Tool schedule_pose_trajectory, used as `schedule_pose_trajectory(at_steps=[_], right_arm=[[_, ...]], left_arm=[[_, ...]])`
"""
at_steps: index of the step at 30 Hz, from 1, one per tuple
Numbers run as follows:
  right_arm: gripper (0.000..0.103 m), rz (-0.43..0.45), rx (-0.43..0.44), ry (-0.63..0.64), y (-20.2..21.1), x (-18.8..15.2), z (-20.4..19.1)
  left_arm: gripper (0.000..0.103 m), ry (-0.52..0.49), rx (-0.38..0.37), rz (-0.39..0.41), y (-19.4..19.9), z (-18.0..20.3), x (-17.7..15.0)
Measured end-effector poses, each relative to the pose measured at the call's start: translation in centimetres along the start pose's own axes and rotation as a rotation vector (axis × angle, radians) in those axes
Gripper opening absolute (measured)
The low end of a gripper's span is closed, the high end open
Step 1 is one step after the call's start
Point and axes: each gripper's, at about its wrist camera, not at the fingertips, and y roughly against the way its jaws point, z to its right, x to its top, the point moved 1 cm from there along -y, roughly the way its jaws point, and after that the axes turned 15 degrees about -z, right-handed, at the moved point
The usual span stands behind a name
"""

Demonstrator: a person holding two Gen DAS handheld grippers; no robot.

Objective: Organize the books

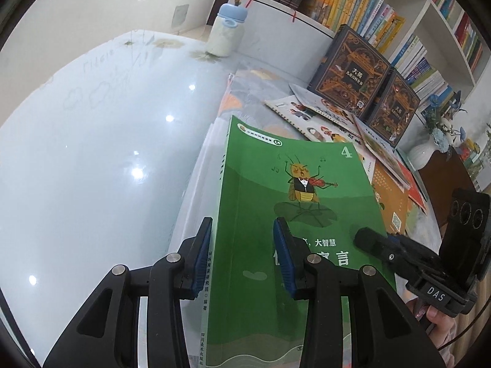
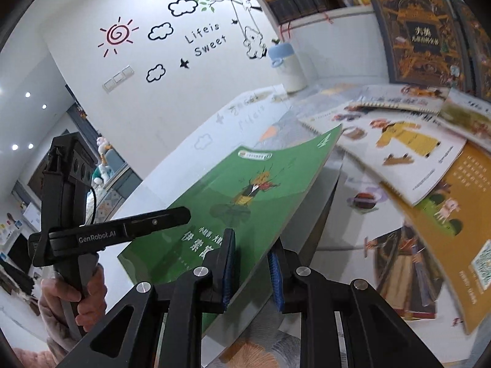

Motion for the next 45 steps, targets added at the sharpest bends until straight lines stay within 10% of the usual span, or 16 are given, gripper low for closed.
schedule_pose_trajectory(at_steps=[13,20,33,45], right_arm=[[0.024,-0.046,-0.009,0.001,-1.8,-0.8,-0.2],[0.062,-0.048,0.028,0.01,-2.0,-0.7,-1.2],[0.066,-0.006,-0.11,0.024,0.4,0.0,-1.4],[0.066,0.18,-0.143,0.002,12.6,4.6,4.9]], left_arm=[[0.042,-0.001,0.032,0.003,-0.4,-0.6,0.2],[0.064,0.031,0.072,0.009,-0.2,-0.7,0.7],[0.064,0.03,0.108,0.028,1.5,0.7,1.1],[0.064,-0.226,0.047,0.094,2.4,14.9,8.9]])
